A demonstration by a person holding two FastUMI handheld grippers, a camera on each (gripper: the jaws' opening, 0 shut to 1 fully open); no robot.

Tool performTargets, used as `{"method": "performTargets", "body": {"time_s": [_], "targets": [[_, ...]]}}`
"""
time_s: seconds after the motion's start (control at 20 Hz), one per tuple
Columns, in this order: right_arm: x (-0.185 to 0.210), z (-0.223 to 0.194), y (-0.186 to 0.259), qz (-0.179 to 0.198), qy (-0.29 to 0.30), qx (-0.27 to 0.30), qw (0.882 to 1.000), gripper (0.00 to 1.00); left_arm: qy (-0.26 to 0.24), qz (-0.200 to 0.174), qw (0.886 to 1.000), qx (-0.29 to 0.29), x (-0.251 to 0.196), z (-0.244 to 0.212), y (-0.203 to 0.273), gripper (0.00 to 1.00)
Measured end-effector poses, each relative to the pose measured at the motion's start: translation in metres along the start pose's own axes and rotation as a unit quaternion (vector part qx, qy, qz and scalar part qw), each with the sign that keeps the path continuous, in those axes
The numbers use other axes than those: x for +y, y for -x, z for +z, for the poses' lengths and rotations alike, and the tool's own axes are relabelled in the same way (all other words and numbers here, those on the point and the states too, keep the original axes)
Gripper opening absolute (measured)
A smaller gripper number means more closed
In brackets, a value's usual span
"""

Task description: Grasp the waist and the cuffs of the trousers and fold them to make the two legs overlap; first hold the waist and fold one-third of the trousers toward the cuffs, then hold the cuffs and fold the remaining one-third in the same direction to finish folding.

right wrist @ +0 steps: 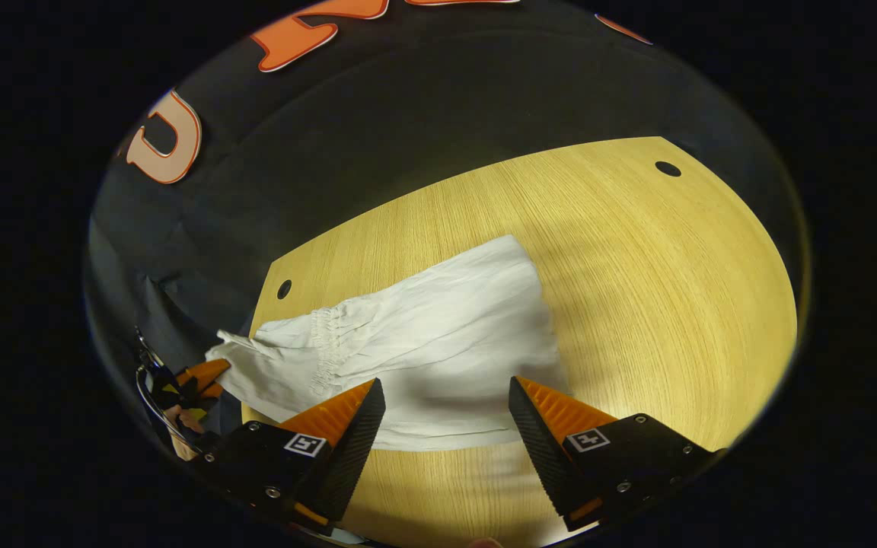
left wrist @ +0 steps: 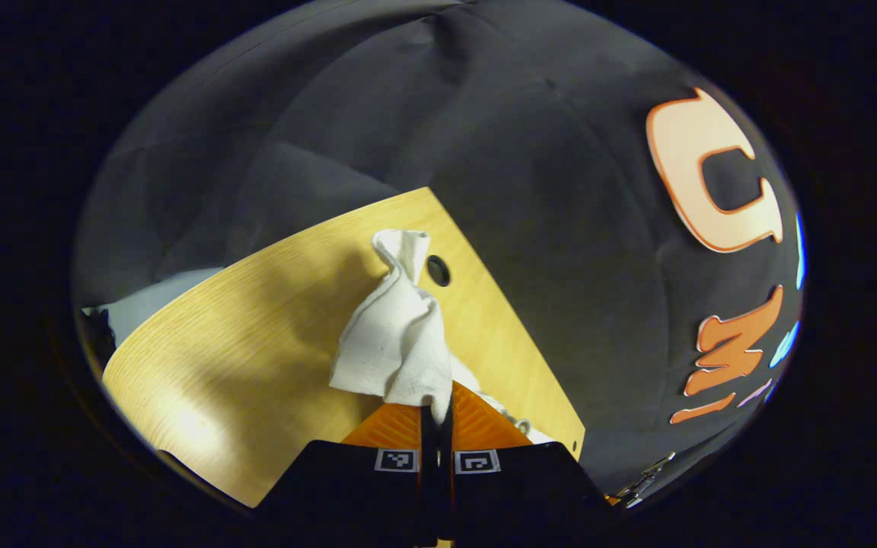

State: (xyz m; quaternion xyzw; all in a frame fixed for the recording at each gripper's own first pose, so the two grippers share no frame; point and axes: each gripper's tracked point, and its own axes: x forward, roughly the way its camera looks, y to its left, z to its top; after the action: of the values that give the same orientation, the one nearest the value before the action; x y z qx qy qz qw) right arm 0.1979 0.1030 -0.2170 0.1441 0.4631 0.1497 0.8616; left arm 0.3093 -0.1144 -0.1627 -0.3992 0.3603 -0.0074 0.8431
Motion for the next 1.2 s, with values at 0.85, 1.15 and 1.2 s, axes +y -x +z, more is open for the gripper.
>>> {"method": "performTargets", "body": {"time_s": [0.85, 1.15, 1.2], "targets": [[-0.108, 0.038, 0.054, -0.002, -0.005, -0.050, 0.999, 0.98, -0.151, -0.100, 0.983, 0.040, -0.220, -0.111, -0.019, 0.04], [-0.160, 0.038, 0.075, -0.030, 0.004, -0.066, 0.997, 0.99, -0.193, -0.097, 0.971, 0.100, -0.250, -0.202, -0.056, 0.01], [-0.168, 0.037, 0.080, -0.032, 0.003, -0.068, 0.997, 1.00, -0.201, -0.088, 0.970, 0.109, -0.252, -0.215, -0.064, 0.06]]}}
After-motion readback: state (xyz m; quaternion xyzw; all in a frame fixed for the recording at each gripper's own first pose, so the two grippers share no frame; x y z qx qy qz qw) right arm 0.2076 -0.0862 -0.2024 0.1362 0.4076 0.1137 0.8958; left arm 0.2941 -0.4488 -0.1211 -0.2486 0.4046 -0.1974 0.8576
